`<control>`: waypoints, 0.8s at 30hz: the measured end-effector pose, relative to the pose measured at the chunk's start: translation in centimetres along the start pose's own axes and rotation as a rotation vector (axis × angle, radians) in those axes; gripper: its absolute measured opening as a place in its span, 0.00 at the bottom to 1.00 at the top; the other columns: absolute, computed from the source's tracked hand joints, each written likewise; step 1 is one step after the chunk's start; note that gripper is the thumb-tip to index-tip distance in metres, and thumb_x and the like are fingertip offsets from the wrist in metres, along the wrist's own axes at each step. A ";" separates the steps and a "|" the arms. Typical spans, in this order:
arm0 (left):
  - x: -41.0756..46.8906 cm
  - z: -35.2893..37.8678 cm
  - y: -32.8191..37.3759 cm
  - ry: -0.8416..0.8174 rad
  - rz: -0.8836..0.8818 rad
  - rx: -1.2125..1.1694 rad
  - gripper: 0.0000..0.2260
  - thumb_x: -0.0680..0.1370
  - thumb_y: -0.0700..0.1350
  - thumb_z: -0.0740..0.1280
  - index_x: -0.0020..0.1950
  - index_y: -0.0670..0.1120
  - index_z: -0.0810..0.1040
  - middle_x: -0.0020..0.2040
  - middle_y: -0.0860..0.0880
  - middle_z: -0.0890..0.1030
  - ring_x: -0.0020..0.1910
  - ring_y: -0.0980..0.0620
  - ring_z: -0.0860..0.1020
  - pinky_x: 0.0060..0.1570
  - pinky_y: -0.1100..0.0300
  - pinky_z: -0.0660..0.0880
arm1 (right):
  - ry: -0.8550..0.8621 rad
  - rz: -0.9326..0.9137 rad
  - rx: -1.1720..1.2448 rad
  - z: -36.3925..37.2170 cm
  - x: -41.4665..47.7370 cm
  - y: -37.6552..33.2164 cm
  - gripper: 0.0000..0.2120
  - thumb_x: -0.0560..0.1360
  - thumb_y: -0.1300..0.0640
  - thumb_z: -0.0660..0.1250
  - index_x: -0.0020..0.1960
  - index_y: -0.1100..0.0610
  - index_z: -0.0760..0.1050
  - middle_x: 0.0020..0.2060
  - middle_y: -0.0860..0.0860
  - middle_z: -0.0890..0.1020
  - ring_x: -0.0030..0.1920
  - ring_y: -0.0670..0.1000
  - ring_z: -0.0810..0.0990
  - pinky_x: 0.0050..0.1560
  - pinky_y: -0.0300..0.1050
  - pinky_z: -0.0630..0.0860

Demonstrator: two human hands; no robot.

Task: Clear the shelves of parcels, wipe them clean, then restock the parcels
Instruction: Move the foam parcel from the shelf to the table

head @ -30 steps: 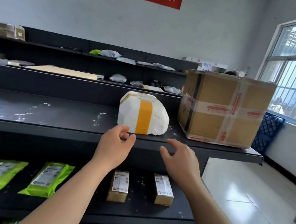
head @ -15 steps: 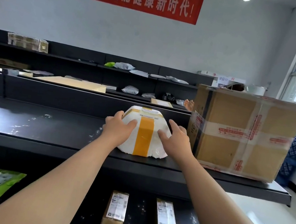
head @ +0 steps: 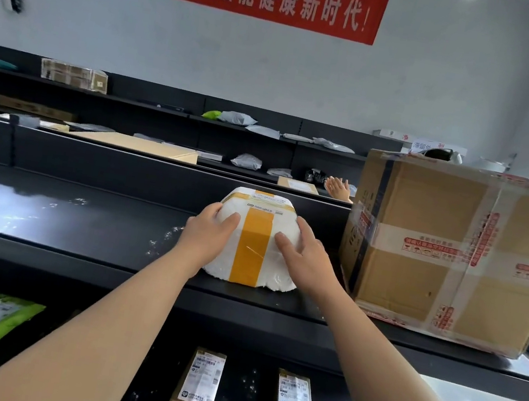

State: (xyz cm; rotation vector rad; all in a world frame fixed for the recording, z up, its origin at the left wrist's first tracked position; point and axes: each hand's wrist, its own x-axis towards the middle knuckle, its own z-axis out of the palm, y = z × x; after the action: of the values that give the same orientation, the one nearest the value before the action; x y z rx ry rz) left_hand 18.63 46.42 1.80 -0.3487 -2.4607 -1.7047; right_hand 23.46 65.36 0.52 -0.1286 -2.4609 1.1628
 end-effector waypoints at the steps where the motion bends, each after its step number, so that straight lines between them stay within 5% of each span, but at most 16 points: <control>1: -0.1 0.0 0.0 0.004 0.008 0.005 0.25 0.78 0.60 0.59 0.74 0.54 0.62 0.69 0.46 0.68 0.64 0.45 0.70 0.63 0.44 0.71 | 0.002 -0.008 0.005 0.1 0.0 -0.1 0.33 0.78 0.38 0.58 0.78 0.45 0.51 0.72 0.53 0.64 0.65 0.53 0.69 0.55 0.42 0.66; 10: -1.7 -0.4 0.6 0.051 0.094 0.026 0.25 0.78 0.61 0.59 0.73 0.56 0.62 0.69 0.46 0.66 0.60 0.48 0.70 0.57 0.49 0.73 | 0.065 -0.091 0.029 -0.6 -1.7 -1.7 0.30 0.79 0.41 0.58 0.77 0.44 0.51 0.73 0.51 0.62 0.55 0.46 0.66 0.54 0.43 0.66; 14: -3.8 -1.2 1.2 0.070 0.147 0.062 0.25 0.77 0.62 0.58 0.73 0.57 0.61 0.69 0.46 0.64 0.54 0.51 0.67 0.50 0.54 0.67 | 0.096 -0.126 0.059 -1.3 -4.1 -2.6 0.30 0.79 0.41 0.58 0.77 0.43 0.51 0.74 0.50 0.60 0.57 0.45 0.65 0.56 0.42 0.66; 24: -10.2 -3.4 2.6 -0.048 0.266 0.033 0.25 0.75 0.66 0.58 0.71 0.62 0.60 0.67 0.48 0.63 0.53 0.50 0.70 0.51 0.54 0.70 | 0.261 -0.069 0.025 -3.3 -13.2 -5.3 0.29 0.78 0.38 0.59 0.75 0.38 0.53 0.73 0.46 0.62 0.60 0.44 0.67 0.53 0.40 0.69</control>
State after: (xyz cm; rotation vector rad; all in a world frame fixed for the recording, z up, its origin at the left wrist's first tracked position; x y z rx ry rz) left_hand 29.03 42.96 2.95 -0.6860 -2.3452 -1.5621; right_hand 37.29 60.94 2.07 -0.1755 -2.2044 1.0740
